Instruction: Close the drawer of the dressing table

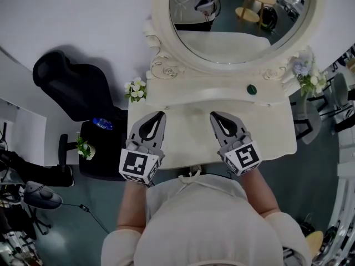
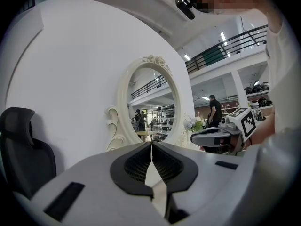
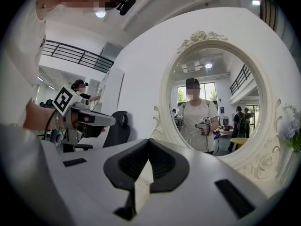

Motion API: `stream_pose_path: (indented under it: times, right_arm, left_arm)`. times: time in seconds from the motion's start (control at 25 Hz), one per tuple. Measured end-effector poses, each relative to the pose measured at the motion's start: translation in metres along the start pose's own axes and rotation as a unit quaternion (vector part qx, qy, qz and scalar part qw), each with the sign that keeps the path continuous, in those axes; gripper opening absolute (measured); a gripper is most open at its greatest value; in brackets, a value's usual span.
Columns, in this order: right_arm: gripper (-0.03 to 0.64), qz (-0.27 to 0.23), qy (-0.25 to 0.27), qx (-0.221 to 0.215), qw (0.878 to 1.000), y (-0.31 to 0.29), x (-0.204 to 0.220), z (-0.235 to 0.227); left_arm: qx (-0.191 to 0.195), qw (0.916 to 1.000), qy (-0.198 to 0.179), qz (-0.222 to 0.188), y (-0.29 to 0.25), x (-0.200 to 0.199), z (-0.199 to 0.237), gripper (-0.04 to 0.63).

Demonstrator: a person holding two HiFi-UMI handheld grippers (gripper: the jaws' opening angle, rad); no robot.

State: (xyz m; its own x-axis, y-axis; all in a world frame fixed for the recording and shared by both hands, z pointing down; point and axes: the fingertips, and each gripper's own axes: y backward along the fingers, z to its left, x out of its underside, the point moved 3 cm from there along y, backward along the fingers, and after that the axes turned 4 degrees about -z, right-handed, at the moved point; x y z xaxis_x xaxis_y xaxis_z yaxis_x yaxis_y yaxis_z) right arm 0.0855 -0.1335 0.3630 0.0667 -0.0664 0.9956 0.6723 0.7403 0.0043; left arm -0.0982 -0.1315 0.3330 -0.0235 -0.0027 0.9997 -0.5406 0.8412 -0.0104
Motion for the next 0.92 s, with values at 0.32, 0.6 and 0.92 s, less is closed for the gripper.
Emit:
stream_pose_path:
  times: [0.32,0.6,0.92]
  right_arm:
    - [0.002,-0.001,0.001,0.006,1.000,-0.0040,-0.0001,0.0002]
    - [0.002,-0.004,-0.005,0.008,1.000,-0.0054,0.0034,-0.0006]
    - [0.002,-0.002,-0.002,0.001,1.000,-0.0073,0.0050,0.0043]
  left_arm:
    - [-0.001,0.9999,0.003,0.011,-0.0023,0.0045,0.0033,0.026]
    - [-0.005,0.9999,0.013,0.005,-0.0015,0.0054,0.0042,0.026]
    - [-0.009,0.9998,0.011,0.010,-0.0003,0.0093,0.0079,0.026]
